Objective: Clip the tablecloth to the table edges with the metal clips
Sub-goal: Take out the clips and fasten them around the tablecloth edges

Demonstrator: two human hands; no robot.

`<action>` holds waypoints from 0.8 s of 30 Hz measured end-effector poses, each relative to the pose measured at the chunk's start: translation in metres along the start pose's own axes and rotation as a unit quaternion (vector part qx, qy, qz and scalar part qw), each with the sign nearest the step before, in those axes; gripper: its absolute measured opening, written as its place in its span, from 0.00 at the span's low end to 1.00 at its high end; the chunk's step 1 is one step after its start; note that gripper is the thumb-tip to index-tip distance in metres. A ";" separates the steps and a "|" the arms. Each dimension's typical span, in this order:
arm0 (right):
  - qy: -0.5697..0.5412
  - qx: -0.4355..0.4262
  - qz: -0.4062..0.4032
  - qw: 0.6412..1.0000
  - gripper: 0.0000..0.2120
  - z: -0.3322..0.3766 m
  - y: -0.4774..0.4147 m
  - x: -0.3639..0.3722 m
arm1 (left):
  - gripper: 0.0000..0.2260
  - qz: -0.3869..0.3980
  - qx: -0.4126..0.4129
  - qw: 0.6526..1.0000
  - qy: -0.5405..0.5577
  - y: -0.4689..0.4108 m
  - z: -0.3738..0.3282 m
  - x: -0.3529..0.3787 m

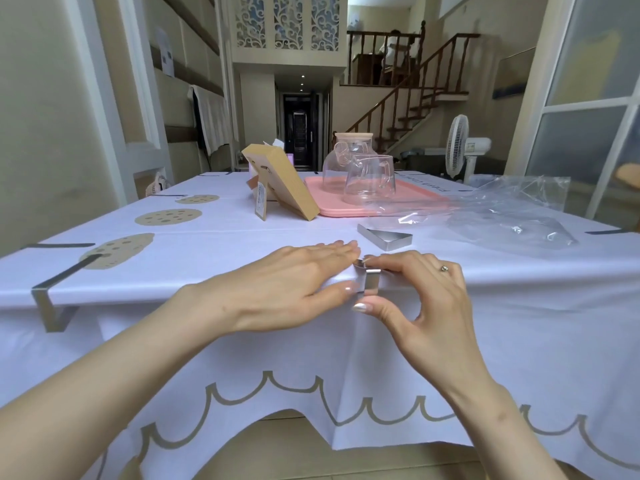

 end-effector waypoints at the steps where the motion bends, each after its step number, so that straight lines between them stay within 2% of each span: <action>1: 0.003 0.002 -0.002 1.000 0.15 -0.001 0.000 0.000 | 0.31 -0.006 -0.007 1.000 0.007 0.000 0.000 -0.001; 5: 0.012 0.018 -0.012 1.000 0.16 -0.004 -0.002 0.003 | 0.34 -0.021 -0.046 0.998 0.027 -0.001 0.008 -0.002; 12: 0.011 0.034 -0.002 0.999 0.21 -0.006 -0.004 0.006 | 0.30 -0.040 -0.052 0.998 0.024 -0.003 0.012 -0.002; 19: 0.031 0.054 -0.053 0.997 0.08 0.003 0.001 -0.001 | 0.28 -0.031 -0.029 0.997 0.059 -0.002 0.010 -0.004; 24: -0.059 0.090 -0.026 0.994 0.07 0.002 0.004 0.001 | 0.22 -0.060 0.017 0.997 0.043 -0.001 -0.002 -0.010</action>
Point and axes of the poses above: each hand's wrist, its own y-axis away from the middle knuckle, its own x-axis out of the palm, z = x × y, the point moved 10 cm from there along -y, towards the middle knuckle, and after that the axes turned 1 degree about -y, right-handed, at the moved point
